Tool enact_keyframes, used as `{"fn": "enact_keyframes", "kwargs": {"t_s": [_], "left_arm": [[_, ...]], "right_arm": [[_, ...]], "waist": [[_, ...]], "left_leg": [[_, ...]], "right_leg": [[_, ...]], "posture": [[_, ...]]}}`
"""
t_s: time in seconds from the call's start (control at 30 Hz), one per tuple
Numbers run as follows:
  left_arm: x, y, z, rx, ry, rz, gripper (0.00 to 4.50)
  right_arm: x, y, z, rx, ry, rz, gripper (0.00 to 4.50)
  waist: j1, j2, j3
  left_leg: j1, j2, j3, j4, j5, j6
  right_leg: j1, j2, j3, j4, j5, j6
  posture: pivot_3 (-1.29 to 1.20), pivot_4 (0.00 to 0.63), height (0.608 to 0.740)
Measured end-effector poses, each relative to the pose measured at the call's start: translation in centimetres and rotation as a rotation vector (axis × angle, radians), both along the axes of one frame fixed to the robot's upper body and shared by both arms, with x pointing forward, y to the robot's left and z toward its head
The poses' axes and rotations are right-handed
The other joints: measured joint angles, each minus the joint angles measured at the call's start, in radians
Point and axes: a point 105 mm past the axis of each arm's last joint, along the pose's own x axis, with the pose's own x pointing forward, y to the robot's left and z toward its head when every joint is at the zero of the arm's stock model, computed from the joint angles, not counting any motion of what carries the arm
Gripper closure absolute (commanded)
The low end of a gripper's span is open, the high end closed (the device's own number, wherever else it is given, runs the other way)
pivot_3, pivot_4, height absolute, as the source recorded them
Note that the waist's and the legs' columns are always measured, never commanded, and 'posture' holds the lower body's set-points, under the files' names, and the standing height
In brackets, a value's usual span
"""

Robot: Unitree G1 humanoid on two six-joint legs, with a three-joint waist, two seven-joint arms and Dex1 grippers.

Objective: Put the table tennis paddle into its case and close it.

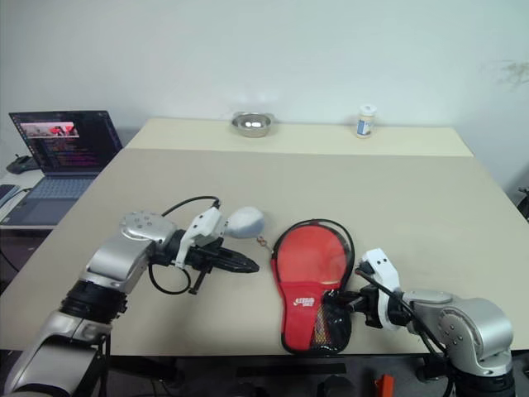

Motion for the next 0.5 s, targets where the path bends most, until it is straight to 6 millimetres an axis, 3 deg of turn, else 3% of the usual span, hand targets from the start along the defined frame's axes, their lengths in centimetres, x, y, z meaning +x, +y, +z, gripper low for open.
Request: {"fn": "enact_keyframes", "kwargs": {"t_s": [0.1, 0.3, 0.4, 0.47, 0.5], "left_arm": [[0.0, -0.1, 0.1, -0.002, -0.006, -0.003, 4.50], [0.1, -0.2, 0.2, -0.006, -0.015, -0.007, 4.50], [0.3, -0.2, 0.2, -0.018, -0.001, 0.024, 4.50], [0.5, 0.0, 0.2, -0.029, 0.009, 0.058, 4.50], [0.6, 0.1, 0.3, -0.035, 0.012, 0.071, 4.50]], "right_arm": [[0.2, -0.2, -0.2, -0.012, -0.006, -0.020, 3.81], [-0.2, -2.0, 0.0, -0.158, -0.068, 0.004, 1.75], [-0.6, -2.0, 1.1, -0.175, -0.108, 0.054, 0.63], [-0.2, -1.7, 3.1, -0.159, -0.177, 0.099, 0.02], [0.1, -1.6, 4.2, -0.154, -0.216, 0.114, 0.02]], "waist": [[0.000, 0.000, 0.000], [0.000, 0.000, 0.000], [0.001, -0.001, 0.000], [-0.002, -0.001, 0.000], [-0.004, -0.001, 0.001]], "left_leg": [[0.000, 0.000, 0.000, 0.000, 0.000, 0.000], [0.000, 0.000, 0.000, 0.000, 0.000, 0.000], [0.000, 0.000, -0.001, 0.001, 0.000, 0.000], [0.000, 0.001, -0.001, 0.001, 0.000, 0.000], [0.000, 0.001, -0.001, 0.001, 0.000, 0.000]], "right_leg": [[0.000, 0.000, 0.000, 0.000, 0.000, 0.000], [0.000, 0.000, 0.000, -0.001, 0.000, 0.000], [0.000, 0.000, 0.000, -0.001, 0.000, 0.000], [0.000, 0.000, 0.000, 0.000, 0.000, 0.000], [0.000, 0.000, 0.000, -0.001, 0.000, 0.000]], "posture": [[0.00, 0.150, 0.740], [0.00, 0.150, 0.740], [0.00, 0.150, 0.740], [0.00, 0.150, 0.740], [0.00, 0.150, 0.740]]}}
